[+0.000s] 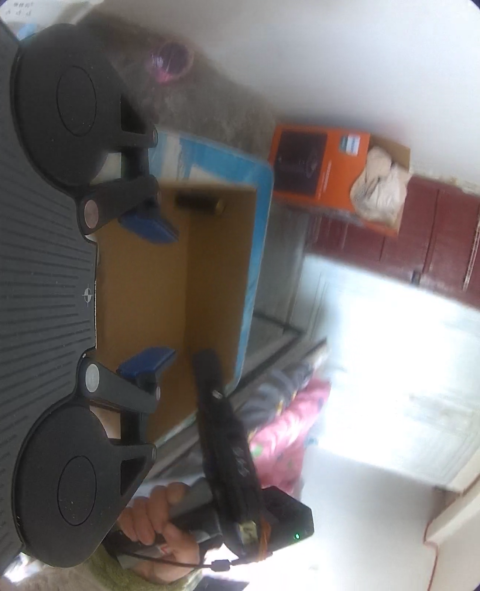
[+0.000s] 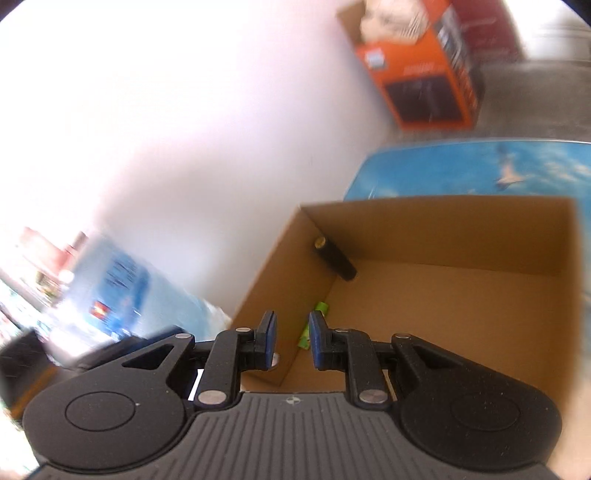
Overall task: Organize rigid objects
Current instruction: 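Grasp the black object in the pink tape roll with right tool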
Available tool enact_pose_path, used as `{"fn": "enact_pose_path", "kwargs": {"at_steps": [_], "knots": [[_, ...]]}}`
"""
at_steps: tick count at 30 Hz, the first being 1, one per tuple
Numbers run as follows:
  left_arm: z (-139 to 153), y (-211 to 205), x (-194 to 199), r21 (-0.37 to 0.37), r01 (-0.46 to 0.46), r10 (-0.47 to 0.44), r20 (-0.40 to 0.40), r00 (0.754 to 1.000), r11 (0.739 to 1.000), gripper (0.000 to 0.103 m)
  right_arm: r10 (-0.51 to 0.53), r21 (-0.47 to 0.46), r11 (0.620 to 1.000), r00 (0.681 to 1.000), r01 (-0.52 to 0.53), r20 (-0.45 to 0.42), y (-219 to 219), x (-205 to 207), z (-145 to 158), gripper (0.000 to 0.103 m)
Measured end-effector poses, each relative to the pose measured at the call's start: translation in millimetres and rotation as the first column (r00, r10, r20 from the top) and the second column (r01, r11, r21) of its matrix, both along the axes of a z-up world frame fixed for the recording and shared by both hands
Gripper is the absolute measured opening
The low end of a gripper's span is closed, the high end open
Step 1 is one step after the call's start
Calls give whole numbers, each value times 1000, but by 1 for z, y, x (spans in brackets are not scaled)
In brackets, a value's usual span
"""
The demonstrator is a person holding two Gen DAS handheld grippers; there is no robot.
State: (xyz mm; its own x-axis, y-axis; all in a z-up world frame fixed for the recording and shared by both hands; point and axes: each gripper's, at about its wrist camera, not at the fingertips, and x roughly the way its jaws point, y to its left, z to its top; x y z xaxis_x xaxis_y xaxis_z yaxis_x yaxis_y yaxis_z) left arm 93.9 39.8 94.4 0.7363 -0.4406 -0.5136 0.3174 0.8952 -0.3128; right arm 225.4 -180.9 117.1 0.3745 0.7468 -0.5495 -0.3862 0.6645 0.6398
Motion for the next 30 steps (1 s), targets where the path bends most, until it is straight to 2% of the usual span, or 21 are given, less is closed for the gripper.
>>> {"fn": "enact_pose_path", "kwargs": {"at_steps": [2,4,5,6,9,13,16,20,22,30], "knots": [[-6,-14,-8,-53,119,-121,-36,992,992,69,-56,63,996,998,56,-3,-30,-23,7,21],[-14,-33,-16,-97,234,-240,-61,969,968,70,-114,93,989,993,115,-13,-57,-51,2,21],[-19,-45,-20,-95,278,-285,-68,956,956,70,-147,88,985,989,148,-23,-63,-65,-2,21],[-24,-58,-24,-80,313,-319,-74,945,946,70,-182,73,980,983,184,-34,-73,-78,-6,21],[-45,-101,-35,31,375,-372,-84,924,926,69,-274,48,959,958,279,-87,-94,-105,-27,21],[-73,-143,-37,166,397,-386,-94,918,903,59,-367,-33,930,919,366,-142,-111,-130,-64,22],[-87,-159,-28,219,407,-393,-103,914,887,49,-393,-34,918,894,396,-213,-114,-141,-89,22],[-98,-170,-24,239,452,-428,-147,892,859,38,-397,-44,916,880,400,-259,-112,-148,-107,22],[-105,-176,-22,279,454,-425,-161,891,846,33,-400,-40,913,874,406,-276,-117,-148,-114,22],[-112,-187,-14,310,456,-414,-193,889,834,32,-403,-87,914,864,396,-301,-121,-135,-120,22]]}}
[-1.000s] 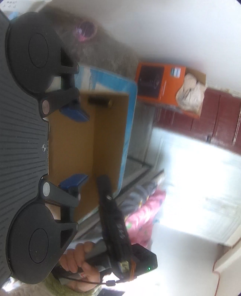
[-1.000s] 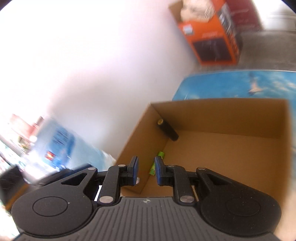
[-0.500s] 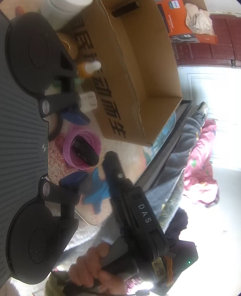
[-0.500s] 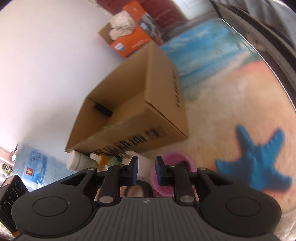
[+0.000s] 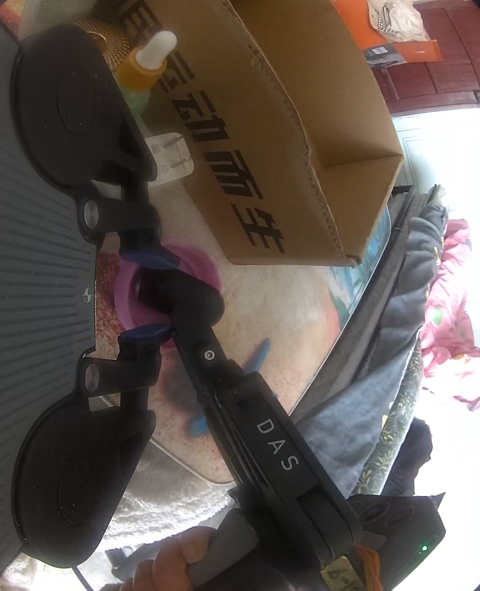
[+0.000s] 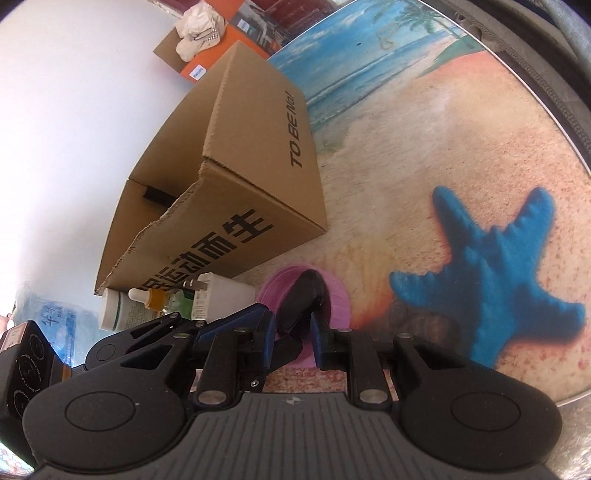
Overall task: Organize rigid objects
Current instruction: 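Grasp the black object in the pink tape roll with right tool, then carry the black object into the box and open the right tool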
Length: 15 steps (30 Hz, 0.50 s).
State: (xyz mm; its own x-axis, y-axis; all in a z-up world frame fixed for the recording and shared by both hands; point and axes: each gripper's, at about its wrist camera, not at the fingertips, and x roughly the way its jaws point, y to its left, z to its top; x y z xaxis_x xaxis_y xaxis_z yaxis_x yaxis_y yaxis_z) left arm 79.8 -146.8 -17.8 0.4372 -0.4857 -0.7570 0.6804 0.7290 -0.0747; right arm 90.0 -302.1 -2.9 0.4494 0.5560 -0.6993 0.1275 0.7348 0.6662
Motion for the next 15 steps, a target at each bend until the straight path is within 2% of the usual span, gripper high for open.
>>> {"fn": "enact_pose_path", "kwargs": {"at_steps": [6,12,15], "knots": [[-9,-10,7,12,-27,28,-45,999,1000,32,25,-48,999,1000,-24,7,4,12,3,22],[-13,-21,6,29,-29,29,-15,999,999,32,51,-86,995,999,-50,6,15,20,-2,24],[-14,-21,5,22,-37,37,-4,999,999,31,42,-85,996,998,-39,35,16,19,-3,24]]}}
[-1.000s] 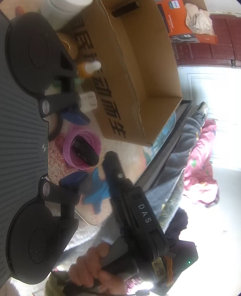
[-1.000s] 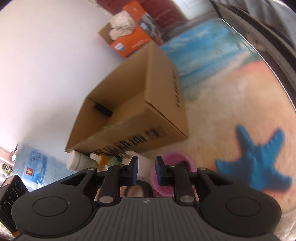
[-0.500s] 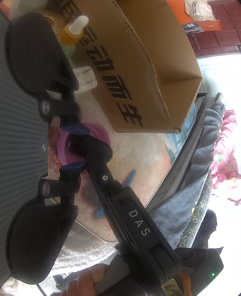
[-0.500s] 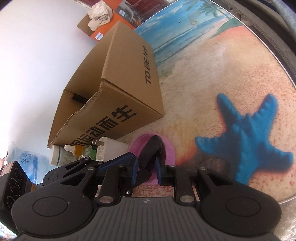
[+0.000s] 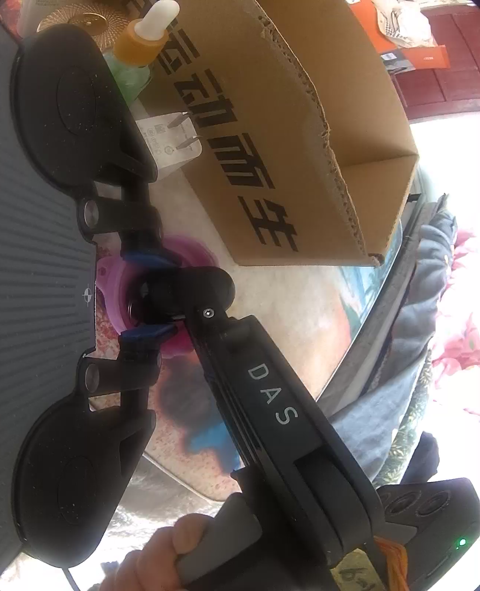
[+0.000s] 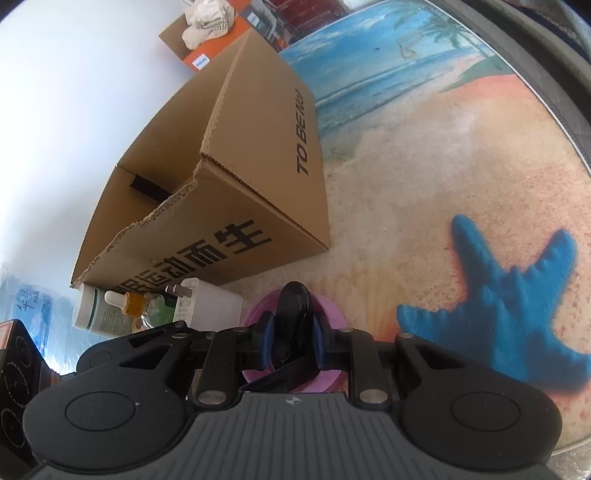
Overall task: Organize rigid objects
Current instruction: 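Carry the black object into the box and open the right tool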
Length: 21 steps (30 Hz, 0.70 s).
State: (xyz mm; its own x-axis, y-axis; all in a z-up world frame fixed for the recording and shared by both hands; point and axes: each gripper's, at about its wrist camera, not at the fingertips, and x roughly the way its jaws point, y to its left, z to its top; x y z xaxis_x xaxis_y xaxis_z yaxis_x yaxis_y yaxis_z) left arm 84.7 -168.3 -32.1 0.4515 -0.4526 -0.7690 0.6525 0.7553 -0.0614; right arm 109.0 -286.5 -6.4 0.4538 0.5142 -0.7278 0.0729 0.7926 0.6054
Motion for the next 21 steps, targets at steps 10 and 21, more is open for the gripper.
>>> {"fn": "enact_pose_path", "kwargs": {"at_steps": [10,21], "knots": [[8,4,-11,-23,-12,13,38,999,1000,30,-17,13,1000,995,15,99,2,-14,10,20],[88,47,-26,-125,-77,103,214,971,989,28,88,-38,996,934,-80,346,38,-13,100,18]]}}
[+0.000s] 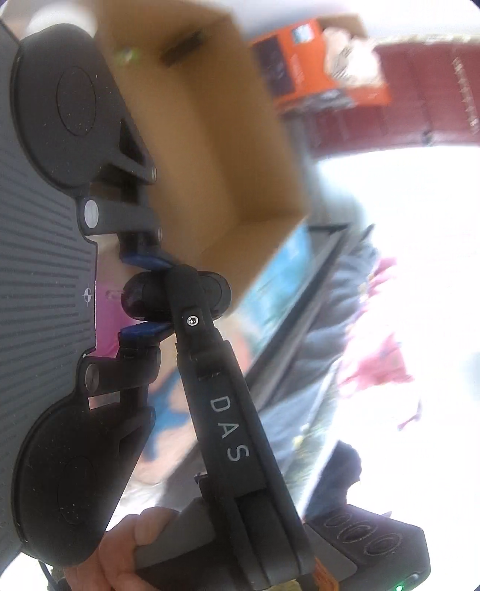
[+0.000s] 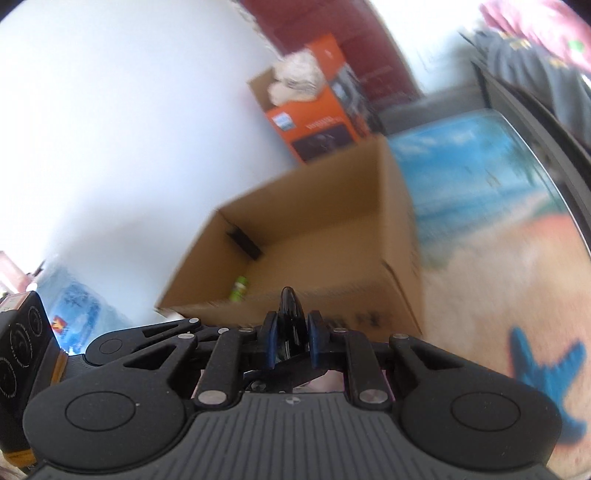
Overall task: Organize rigid objects
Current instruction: 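Carry the black object into the box and open the right tool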
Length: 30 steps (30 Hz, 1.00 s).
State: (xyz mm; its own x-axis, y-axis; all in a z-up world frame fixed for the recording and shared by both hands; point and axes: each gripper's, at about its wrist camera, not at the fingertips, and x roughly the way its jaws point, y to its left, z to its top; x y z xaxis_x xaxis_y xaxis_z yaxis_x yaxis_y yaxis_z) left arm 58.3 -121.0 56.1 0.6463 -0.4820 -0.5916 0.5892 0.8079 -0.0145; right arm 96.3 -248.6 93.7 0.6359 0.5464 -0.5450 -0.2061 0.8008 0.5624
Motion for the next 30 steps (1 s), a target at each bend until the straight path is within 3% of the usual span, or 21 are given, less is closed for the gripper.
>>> {"fn": "enact_pose_path", "kwargs": {"at_steps": [4,8,12,15,20,30], "knots": [[27,27,14,-18,-73,73,44,996,997,28,88,-6,996,993,-88,82,26,31,30,18],[38,51,54,-3,-149,149,18,989,989,28,180,11,983,981,-181,69,58,82,38,18],[19,69,98,73,-215,220,-58,974,974,28,252,87,966,965,-245,-75,91,150,12,18],[0,83,127,138,-242,260,-128,957,960,28,294,150,952,931,-266,-216,109,194,-20,18],[-17,103,153,214,-263,301,-172,938,941,30,314,118,950,887,-291,-340,140,239,-58,18],[-16,118,147,196,-304,335,-151,930,932,36,303,85,950,825,-300,-477,171,280,-107,19]]}}
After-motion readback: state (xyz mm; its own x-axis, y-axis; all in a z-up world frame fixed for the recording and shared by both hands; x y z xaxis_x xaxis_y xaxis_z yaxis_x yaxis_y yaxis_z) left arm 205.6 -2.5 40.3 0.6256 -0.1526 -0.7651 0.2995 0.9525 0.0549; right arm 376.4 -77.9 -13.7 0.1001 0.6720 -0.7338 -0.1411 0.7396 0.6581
